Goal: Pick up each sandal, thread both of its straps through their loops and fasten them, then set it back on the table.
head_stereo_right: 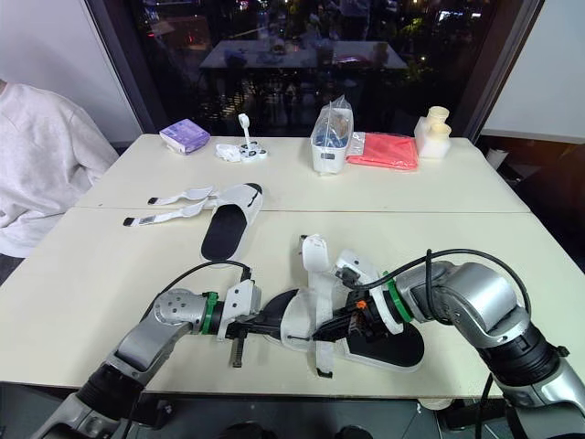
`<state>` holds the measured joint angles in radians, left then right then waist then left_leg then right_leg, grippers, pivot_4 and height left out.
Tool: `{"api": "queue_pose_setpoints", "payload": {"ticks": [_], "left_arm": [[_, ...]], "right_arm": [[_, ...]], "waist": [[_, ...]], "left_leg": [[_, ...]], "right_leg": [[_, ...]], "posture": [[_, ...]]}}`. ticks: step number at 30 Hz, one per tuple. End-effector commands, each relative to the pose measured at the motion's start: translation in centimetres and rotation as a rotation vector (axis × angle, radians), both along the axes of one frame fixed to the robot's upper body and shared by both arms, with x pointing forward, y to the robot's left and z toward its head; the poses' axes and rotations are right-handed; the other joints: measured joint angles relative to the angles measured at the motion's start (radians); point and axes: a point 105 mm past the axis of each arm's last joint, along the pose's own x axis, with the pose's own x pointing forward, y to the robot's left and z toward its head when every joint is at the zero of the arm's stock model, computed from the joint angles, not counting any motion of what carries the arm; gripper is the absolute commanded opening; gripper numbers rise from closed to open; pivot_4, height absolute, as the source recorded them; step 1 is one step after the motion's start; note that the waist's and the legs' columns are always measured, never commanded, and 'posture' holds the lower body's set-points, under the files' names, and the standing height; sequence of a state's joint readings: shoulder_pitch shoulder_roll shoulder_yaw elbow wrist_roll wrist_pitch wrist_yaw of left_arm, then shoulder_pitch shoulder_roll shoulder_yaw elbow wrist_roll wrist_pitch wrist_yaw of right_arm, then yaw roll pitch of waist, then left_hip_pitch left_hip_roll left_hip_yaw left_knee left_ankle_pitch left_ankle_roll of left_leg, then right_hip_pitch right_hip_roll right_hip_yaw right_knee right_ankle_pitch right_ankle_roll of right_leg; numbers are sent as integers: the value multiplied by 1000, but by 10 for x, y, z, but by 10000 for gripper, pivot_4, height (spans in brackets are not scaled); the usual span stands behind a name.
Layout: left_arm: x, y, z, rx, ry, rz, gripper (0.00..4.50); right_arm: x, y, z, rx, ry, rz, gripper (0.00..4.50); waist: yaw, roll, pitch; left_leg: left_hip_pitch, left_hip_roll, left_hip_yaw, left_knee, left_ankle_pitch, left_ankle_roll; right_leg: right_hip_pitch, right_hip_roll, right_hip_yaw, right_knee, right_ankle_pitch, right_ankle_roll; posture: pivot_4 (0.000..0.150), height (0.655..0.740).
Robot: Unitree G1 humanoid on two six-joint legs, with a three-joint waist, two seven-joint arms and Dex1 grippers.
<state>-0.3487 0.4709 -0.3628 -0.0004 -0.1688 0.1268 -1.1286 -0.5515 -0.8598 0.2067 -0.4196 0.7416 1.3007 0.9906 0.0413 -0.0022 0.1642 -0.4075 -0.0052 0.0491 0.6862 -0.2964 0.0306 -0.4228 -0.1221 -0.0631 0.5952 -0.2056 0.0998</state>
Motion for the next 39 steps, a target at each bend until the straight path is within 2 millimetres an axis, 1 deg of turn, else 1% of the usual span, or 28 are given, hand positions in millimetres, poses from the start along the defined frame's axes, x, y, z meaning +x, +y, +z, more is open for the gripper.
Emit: {"api": "queue_pose_setpoints", "payload": {"ticks": [1,2,4,5,8,11,16,19,21,23,25,29,35,39], "left_arm": [[-11,1,-30,87,94,0,0],[-11,1,-30,87,95,1,0],[-11,1,-30,80,100,12,0],[-11,1,-30,75,102,20,0],[-9,0,-30,64,104,47,0],[-7,-3,-30,48,110,80,0],[-9,-5,-30,41,126,102,0],[-12,-5,-30,40,135,112,0],[-14,-5,-30,40,141,116,0],[-16,-5,-31,42,146,119,0],[-16,-4,-31,45,147,120,0],[-17,-3,-32,56,143,115,0],[-17,-4,-31,59,139,106,0],[-16,-3,-31,62,138,106,0]], "right_arm": [[0,-13,26,-7,-110,4,28110],[-2,-16,29,-9,-118,10,32242],[-3,-22,35,-24,-145,7,42741],[-5,-26,38,-33,-154,6,43981],[-11,-35,43,-48,-156,-4,43981],[-22,-44,46,-33,-103,-35,43981],[-42,-47,29,-31,-10,-56,43981],[-52,-46,20,0,52,-75,43981],[-58,-41,9,16,70,-76,43981],[-58,-34,-2,49,76,-92,43981],[-57,-29,-6,68,71,-104,43981],[-58,-20,-19,95,116,-126,43981],[-53,-5,-34,113,99,-156,43981],[-52,5,-37,154,101,-168,43981]], "waist": [[0,0,0],[0,0,0],[-1,0,0],[1,0,0],[0,0,0],[3,0,0],[6,0,-1],[5,-1,-1],[5,-1,-1],[3,-2,-2],[2,-2,-2],[1,-2,-3],[1,-2,-3],[0,-3,-3]], "left_leg": [[0,0,0,0,0,0],[0,0,0,0,0,0],[0,0,0,0,0,0],[0,0,0,0,0,0],[0,0,0,0,0,0],[-1,0,0,0,0,0],[0,0,0,0,0,0],[0,0,0,0,0,0],[0,0,0,0,0,0],[0,0,0,0,0,0],[0,0,0,0,0,0],[0,0,0,0,0,0],[0,0,0,0,0,0],[0,0,0,0,0,0]], "right_leg": [[0,0,0,0,0,0],[0,0,0,0,0,0],[0,0,0,-1,0,0],[0,0,0,-1,0,0],[0,0,0,-1,0,0],[0,0,0,-1,0,0],[1,-1,0,-1,0,0],[1,-1,0,-1,0,0],[1,-1,0,-1,0,0],[1,-1,0,-1,0,0],[1,-1,0,-1,0,0],[1,-1,0,-1,0,0],[0,0,0,-1,0,0],[0,0,0,-1,0,0]], "posture": [[1500,7400],[1500,7400],[1500,7400],[1500,7400],[1500,7400],[1500,7400],[1500,7400],[1500,7400],[1500,7400],[1500,7400],[1500,7400],[1500,7400],[1500,7400],[1500,7400]]}}
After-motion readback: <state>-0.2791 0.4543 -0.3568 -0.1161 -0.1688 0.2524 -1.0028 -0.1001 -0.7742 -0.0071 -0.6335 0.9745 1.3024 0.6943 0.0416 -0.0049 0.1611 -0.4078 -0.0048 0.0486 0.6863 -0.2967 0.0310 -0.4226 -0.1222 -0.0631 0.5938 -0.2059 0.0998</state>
